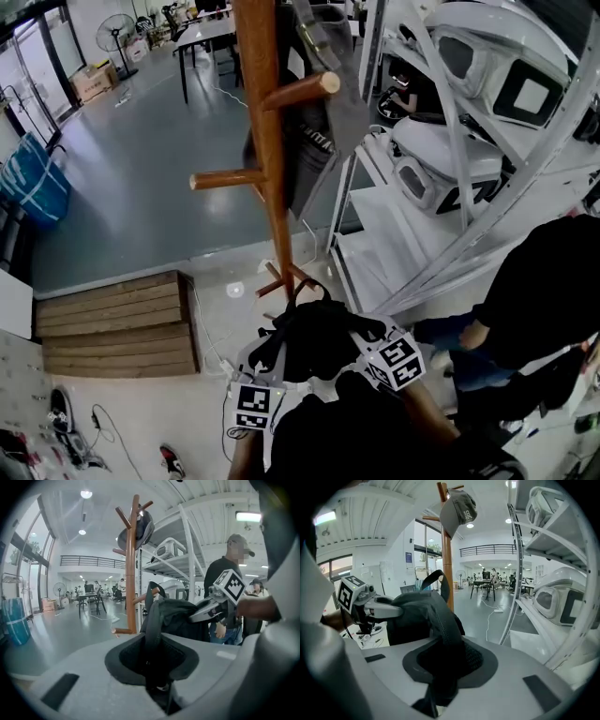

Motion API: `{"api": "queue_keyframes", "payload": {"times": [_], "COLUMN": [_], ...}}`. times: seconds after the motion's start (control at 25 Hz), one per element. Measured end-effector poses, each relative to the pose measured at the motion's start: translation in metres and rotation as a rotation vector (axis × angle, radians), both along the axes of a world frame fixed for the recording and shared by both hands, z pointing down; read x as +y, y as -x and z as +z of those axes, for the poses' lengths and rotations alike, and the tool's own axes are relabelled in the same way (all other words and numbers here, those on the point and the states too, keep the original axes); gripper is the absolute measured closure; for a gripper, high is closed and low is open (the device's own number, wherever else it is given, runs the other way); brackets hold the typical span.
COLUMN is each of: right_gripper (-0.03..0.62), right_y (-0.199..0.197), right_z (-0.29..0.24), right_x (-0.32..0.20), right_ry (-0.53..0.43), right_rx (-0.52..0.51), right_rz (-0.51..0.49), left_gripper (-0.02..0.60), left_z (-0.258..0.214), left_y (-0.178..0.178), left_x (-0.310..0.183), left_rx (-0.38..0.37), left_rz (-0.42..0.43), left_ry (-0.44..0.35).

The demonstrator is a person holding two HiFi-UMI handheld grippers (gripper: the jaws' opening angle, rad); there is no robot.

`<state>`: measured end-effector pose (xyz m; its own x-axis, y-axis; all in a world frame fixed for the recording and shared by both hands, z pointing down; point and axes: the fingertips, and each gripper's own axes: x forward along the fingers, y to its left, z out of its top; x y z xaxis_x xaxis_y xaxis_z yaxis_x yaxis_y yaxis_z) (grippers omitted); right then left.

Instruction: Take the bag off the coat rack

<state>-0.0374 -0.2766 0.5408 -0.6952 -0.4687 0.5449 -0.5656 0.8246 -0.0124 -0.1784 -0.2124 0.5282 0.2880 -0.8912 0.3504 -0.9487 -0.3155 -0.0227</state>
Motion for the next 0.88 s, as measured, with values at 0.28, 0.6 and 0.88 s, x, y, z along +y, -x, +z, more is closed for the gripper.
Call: {"api": "queue_keyframes", "payload": {"times": [0.28, 0.6, 0.88], "right_gripper": [0.522, 0.523, 0.523], "right_y": [-0.01, -0.016, -0.017], "right_z": [-0.004, -0.01, -0.01], "right_x": [0.024, 0.032, 0.033], "right_ry": [0.001, -0.026, -0.029], "right_rx": [-0.006, -0.011, -0.03], "right_rz": [0.072, 0.085, 0.096], "left_gripper": [0.506, 0.506, 0.506], "left_z": [-0.004, -0.01, -0.013], "left_y": [-0.006, -0.009, -0.011], "left_x": [0.011, 0.019, 0.018], "left_rx": [0.004, 0.015, 0.014], "left_rz": [0.071, 0.088, 0.091], "left_ry": [-0.016, -0.027, -0.044]}}
